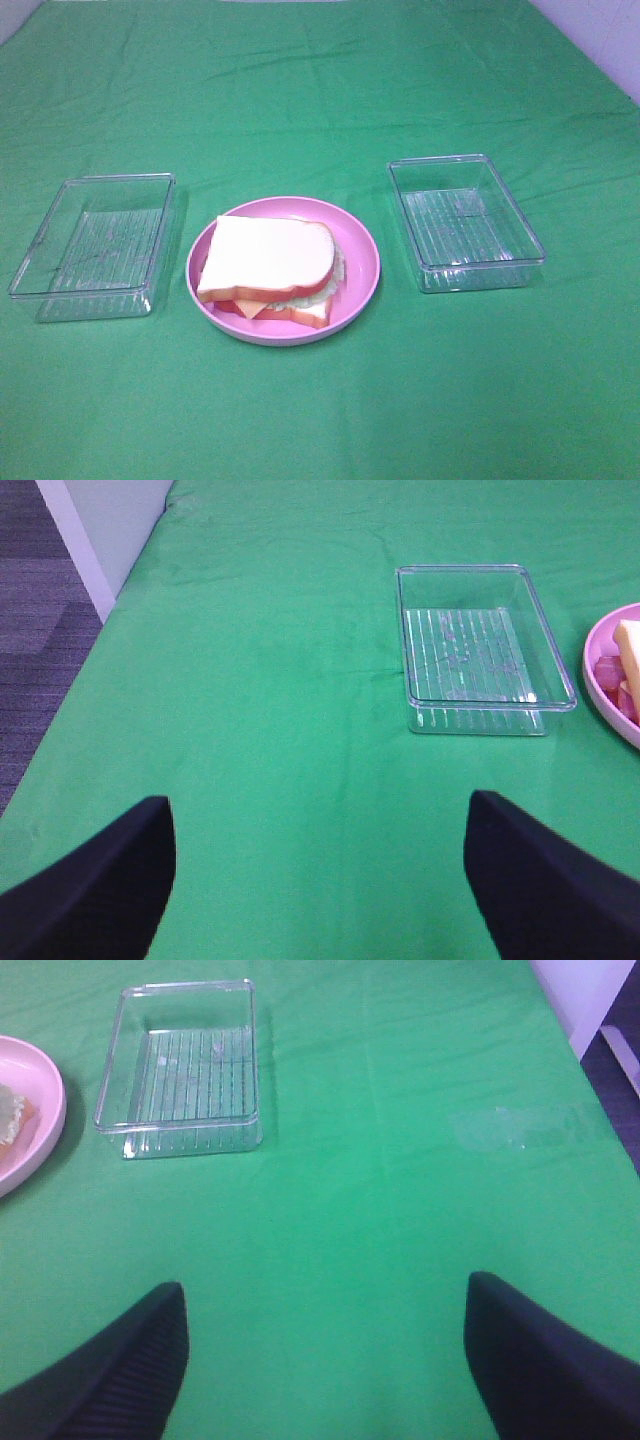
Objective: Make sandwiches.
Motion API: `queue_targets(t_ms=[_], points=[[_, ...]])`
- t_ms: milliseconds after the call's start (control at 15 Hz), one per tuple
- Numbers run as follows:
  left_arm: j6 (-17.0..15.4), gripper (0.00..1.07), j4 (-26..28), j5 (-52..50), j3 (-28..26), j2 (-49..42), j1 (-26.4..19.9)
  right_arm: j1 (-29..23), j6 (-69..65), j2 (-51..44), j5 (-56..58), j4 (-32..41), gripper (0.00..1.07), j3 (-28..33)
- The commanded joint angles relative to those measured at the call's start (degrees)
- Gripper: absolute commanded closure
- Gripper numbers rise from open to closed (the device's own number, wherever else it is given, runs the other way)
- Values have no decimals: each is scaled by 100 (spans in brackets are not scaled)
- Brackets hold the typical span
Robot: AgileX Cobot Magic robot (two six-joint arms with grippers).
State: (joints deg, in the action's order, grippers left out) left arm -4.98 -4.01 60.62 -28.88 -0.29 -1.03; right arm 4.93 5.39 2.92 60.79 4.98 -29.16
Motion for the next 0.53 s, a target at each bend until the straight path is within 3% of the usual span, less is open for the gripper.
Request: queue_targets(t_ms=[67,533], points=[[17,31,11,-63,6,-115,-23,23,69,-407,0,0,34,17],[17,31,11,-63,6,-115,-23,23,69,-413,0,17,34,17]])
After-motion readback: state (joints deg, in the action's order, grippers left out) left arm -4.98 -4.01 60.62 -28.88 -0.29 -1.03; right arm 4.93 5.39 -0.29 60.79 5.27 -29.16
